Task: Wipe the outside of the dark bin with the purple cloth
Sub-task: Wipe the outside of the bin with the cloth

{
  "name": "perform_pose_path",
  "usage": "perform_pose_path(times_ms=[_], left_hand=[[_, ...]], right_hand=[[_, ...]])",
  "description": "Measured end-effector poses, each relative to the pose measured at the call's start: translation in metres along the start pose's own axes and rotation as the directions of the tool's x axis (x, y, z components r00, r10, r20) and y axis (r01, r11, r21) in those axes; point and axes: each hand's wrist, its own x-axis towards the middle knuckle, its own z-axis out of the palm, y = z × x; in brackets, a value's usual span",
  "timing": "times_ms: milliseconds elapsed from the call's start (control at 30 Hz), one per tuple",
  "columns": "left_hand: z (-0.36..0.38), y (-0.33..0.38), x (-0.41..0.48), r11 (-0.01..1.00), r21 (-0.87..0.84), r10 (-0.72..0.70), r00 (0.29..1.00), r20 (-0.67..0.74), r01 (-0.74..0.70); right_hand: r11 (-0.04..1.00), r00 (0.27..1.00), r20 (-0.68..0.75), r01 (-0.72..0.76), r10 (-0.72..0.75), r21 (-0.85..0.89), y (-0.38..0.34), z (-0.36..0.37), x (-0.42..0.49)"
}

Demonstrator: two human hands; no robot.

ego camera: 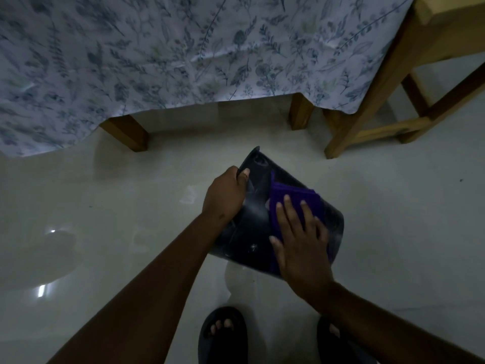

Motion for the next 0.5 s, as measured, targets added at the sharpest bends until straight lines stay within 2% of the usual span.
perform_pose_path(times_ms=[100,200,300,400,500], left_hand=[[0.000,0.003,0.002,1.000,-0.002,0.012,1.000,0.007,-0.012],[-0.001,0.006,0.001,1.000,-0.009,0.007,1.000,0.014,-0.007],[-0.003,0.008,0.000,1.000,-0.010,-0.020,1.000,0.008,0.020],[0.000,0.004,0.001,0.999,0.001,-0.048,0.999,0.004,0.048],[0.001,0.003,0.003,0.999,0.022,-0.029,0.999,-0.018,0.030]], right_hand=[[0.998,0.999,0.001,0.054,-0.054,0.024,-0.002,-0.005,0.028],[0.985,0.996,0.030,-0.082,0.079,0.149,0.009,-0.015,0.086],[0.969,0.986,0.067,-0.160,0.150,0.186,0.022,-0.014,0.079],[0.999,0.999,0.035,0.010,-0.012,0.047,0.008,-0.004,0.016],[0.992,0.992,0.031,0.120,-0.120,0.027,-0.005,0.003,0.004]])
